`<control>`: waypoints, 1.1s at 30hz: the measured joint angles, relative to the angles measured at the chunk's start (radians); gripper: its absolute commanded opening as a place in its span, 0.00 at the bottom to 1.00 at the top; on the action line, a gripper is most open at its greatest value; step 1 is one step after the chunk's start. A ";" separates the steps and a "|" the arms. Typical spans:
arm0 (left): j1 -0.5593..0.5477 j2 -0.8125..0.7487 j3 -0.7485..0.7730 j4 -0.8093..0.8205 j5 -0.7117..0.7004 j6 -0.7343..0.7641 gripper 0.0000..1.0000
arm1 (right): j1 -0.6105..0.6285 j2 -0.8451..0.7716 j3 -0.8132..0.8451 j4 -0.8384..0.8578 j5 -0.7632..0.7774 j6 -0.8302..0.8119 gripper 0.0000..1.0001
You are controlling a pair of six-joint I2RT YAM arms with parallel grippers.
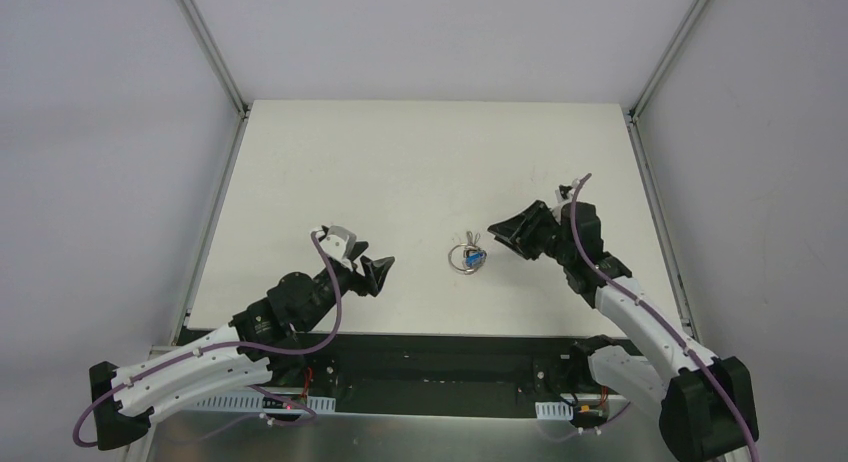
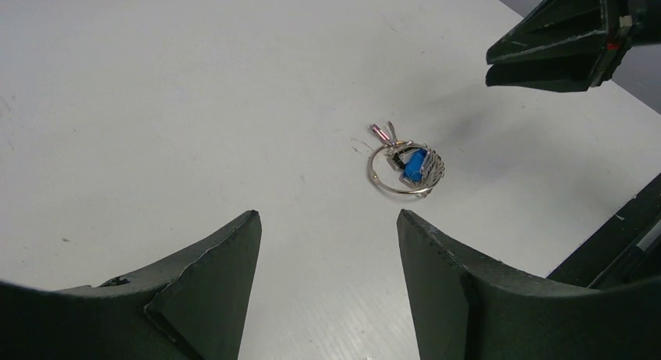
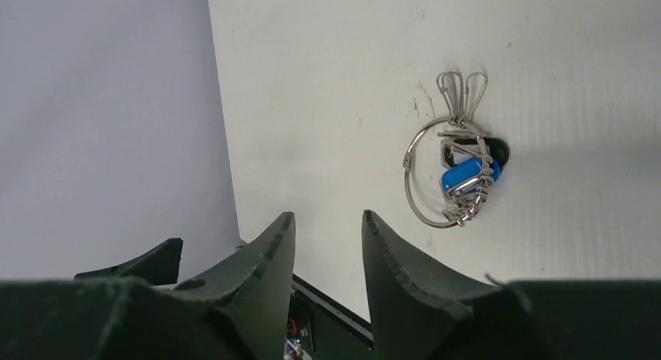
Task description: Put the keys on the keyring
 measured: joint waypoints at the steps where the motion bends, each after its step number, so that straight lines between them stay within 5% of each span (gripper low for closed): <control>1: 0.000 0.002 0.000 0.000 0.000 0.000 0.64 | 0.000 -0.011 0.013 -0.023 0.011 -0.018 0.44; 5: 0.000 0.011 0.000 0.000 0.000 0.000 0.64 | 0.000 -0.076 0.061 -0.105 0.040 -0.088 0.58; 9: 0.000 0.015 0.000 0.000 0.000 0.000 0.67 | 0.000 -0.117 0.108 -0.169 0.061 -0.158 0.97; 16: 0.000 0.024 0.000 0.001 -0.011 -0.003 0.98 | 0.005 -0.163 0.211 -0.236 0.101 -0.269 0.99; 22: 0.000 0.092 0.073 -0.072 -0.058 -0.038 0.99 | 0.107 -0.140 0.343 -0.290 0.191 -0.360 0.99; 33: 0.000 0.235 0.389 -0.248 -0.094 -0.121 0.99 | 0.375 -0.070 0.463 -0.356 0.603 -0.458 0.99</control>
